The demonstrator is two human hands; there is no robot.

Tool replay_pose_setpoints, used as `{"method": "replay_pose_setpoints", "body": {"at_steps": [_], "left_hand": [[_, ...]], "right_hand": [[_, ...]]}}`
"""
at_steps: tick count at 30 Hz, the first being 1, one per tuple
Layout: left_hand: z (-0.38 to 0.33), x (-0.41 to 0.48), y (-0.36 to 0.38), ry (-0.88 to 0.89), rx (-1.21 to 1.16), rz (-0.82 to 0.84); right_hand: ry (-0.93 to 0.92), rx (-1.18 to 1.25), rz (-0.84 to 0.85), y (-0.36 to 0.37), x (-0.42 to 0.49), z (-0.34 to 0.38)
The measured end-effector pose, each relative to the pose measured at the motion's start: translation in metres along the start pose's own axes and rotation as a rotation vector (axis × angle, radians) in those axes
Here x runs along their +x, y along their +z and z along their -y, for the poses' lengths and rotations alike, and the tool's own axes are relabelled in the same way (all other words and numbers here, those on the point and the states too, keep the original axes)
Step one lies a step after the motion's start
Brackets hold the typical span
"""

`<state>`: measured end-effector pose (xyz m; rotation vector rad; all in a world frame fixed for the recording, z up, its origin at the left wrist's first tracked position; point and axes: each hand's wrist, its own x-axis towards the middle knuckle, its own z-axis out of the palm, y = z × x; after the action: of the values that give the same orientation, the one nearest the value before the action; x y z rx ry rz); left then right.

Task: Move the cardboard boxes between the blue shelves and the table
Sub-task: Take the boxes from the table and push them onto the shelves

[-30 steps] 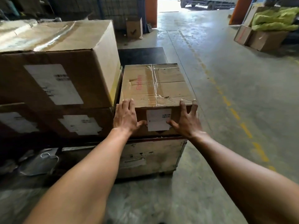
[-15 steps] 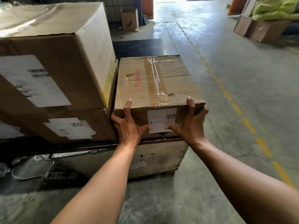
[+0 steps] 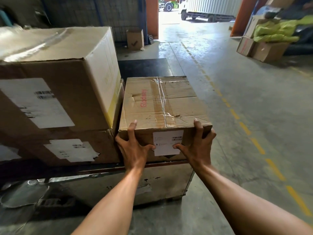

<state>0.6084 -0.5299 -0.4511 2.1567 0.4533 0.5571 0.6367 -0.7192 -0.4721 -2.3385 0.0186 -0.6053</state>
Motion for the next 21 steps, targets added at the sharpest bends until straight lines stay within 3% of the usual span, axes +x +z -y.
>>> {"method": "replay_pose_setpoints", "body": {"at_steps": [6,10,19,21], "left_hand": [[-0.051,0.007,-0.024,0.035,0.028,0.048],[-0.11,0.032,-0.045,0.162,-0.059,0.017],[-0.249,0.082,-0.132,0.412,-0.136,-0.133],[-0.266,0.085,-0.158,0.461,-0.14,-0.174]], "right_hand": [[-0.015,0.033,-0.061,-0.045,0.015,0.023],[-0.072,0.033,-0.172,-0.096,0.054,0.06],[-0.203,0.075,-0.433,-0.203,0.128,0.167],[-0.149,0.181,-0.47,-0.214,0.139,0.189]]}}
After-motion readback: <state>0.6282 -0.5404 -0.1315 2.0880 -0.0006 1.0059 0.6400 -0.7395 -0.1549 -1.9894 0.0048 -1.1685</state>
